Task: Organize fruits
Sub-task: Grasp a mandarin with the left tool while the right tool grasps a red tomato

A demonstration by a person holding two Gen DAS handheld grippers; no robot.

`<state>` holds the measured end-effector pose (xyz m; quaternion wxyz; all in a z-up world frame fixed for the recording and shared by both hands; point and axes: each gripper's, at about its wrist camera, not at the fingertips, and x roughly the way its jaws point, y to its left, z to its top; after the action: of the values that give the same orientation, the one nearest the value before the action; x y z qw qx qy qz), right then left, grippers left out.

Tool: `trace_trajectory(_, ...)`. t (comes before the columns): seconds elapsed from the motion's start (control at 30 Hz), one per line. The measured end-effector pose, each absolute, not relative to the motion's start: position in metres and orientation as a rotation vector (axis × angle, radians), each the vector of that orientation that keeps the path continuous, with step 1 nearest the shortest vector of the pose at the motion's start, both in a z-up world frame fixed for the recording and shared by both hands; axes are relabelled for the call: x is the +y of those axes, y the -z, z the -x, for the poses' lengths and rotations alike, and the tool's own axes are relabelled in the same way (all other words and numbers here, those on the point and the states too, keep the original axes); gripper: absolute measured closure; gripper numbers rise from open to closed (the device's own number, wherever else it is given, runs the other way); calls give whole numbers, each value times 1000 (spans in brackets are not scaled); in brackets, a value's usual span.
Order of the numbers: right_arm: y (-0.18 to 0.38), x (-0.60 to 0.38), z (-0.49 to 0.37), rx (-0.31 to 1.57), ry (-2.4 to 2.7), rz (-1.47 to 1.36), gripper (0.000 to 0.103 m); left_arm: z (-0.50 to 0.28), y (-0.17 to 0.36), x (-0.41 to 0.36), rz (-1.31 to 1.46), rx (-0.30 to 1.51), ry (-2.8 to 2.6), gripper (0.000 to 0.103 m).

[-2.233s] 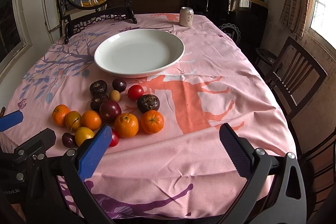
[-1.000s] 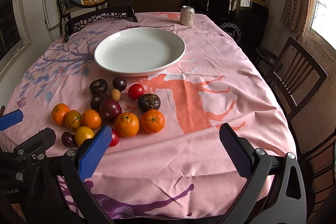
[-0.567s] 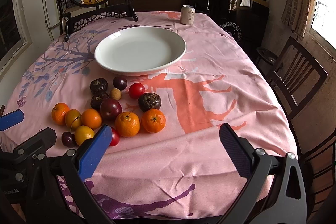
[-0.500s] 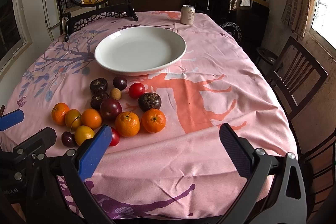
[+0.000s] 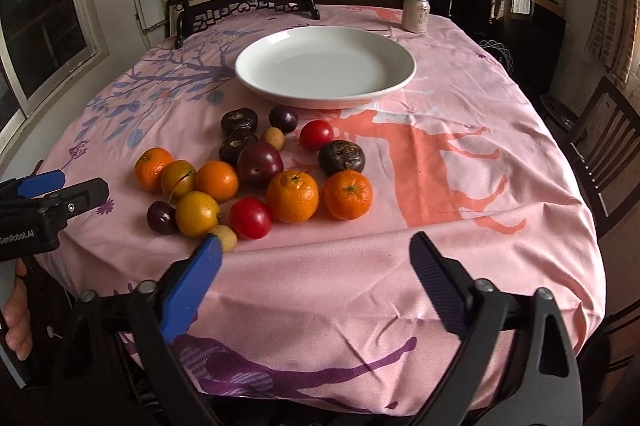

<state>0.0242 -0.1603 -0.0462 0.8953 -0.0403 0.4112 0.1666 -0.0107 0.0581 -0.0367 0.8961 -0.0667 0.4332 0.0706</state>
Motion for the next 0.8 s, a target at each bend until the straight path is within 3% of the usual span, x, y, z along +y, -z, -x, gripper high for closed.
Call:
trace_trajectory(0.1,51,-156,-30,897,-438,31,49,10,40,69,146,899,-180,2)
trace_trajectory(0.3,64,-135,-45,955,-502,24,69,4,51,80,133,915,-207,2)
trace_trajectory(0.67,77,-118,-75,1015,-546,4,73,-8,69,86,148,970,-187,2)
trace_trajectory(0.8,53,-139,-57,933,-496,1,73,-16,70,84,129,960,-185,2)
